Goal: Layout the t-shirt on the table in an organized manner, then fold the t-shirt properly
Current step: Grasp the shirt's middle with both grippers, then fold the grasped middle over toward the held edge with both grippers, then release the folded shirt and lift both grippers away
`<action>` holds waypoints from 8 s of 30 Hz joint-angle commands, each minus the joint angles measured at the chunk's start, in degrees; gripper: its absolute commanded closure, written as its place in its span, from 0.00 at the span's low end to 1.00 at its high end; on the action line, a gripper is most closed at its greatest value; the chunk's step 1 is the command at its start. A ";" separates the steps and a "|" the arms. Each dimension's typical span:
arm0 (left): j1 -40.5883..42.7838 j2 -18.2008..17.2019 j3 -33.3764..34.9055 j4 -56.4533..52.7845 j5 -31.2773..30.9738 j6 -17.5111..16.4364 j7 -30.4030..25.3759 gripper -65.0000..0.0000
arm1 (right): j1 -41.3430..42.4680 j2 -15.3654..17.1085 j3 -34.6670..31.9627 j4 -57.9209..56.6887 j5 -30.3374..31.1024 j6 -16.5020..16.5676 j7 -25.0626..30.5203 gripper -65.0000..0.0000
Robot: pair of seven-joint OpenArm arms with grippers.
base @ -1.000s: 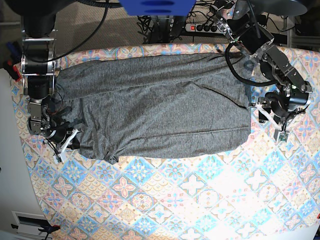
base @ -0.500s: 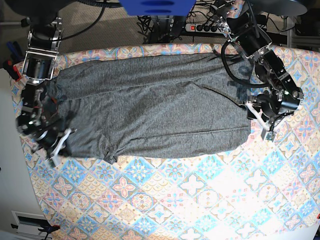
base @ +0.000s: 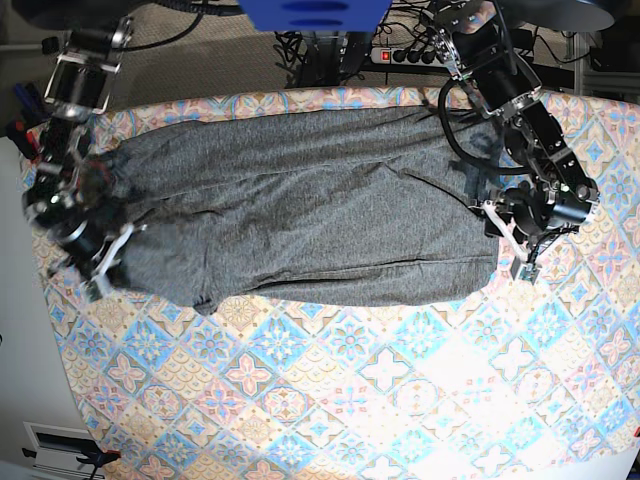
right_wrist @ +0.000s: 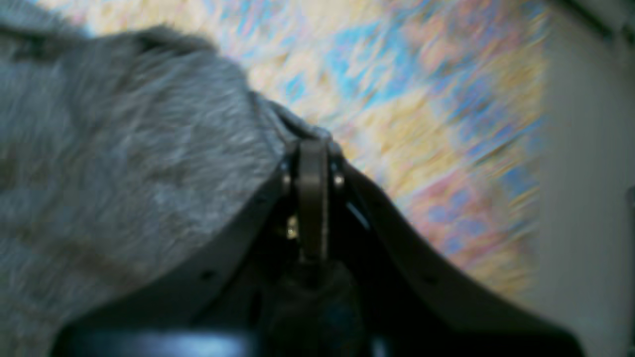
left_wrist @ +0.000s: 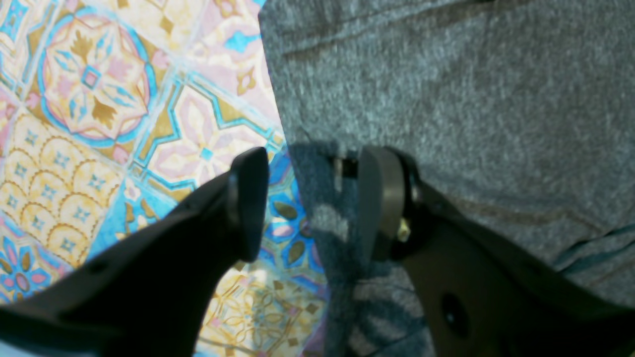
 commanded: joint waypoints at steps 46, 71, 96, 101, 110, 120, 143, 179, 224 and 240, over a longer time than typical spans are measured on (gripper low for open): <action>-16.05 -8.09 -1.83 -47.82 0.72 0.10 -36.33 0.23 | -0.28 -1.05 2.65 -0.60 0.72 -0.13 -0.91 1.00; -10.33 -6.07 8.90 -39.73 -0.07 0.10 -36.16 1.00 | 2.27 -1.05 2.74 -5.52 0.72 -0.22 -0.91 1.00; -9.63 -6.33 -3.94 -28.57 -0.07 0.10 -28.77 1.00 | 9.56 -1.67 6.69 -5.96 0.72 -0.31 -0.47 1.00; -9.63 -6.68 -5.43 -28.57 -0.07 0.10 -26.75 1.00 | 9.48 -2.99 10.38 -5.96 0.72 -0.22 -0.47 1.00; -3.91 -8.09 -5.43 -20.75 -2.88 0.10 -25.70 1.00 | 9.04 -3.25 10.74 -8.07 0.72 -0.22 -0.47 1.00; 3.82 -8.09 -5.25 -10.72 -8.86 0.10 -25.70 1.00 | 8.42 -5.89 12.67 -7.72 0.72 -0.13 -0.38 1.00; 13.93 -7.83 -4.99 -1.32 -9.12 0.10 -26.14 1.00 | -1.78 -11.52 21.37 -1.92 0.98 0.13 5.60 1.00; 23.95 -8.09 -1.56 4.40 -8.68 0.10 -26.05 1.00 | -12.15 -14.94 26.03 7.31 1.07 0.13 7.45 1.00; 22.02 1.58 -6.92 12.66 2.75 0.10 -26.14 0.35 | -12.41 -14.94 27.62 13.64 0.98 0.13 8.06 0.67; 22.55 2.37 10.83 12.92 -8.68 0.10 -25.70 0.35 | -12.33 -14.94 10.38 15.49 0.98 0.13 7.45 0.67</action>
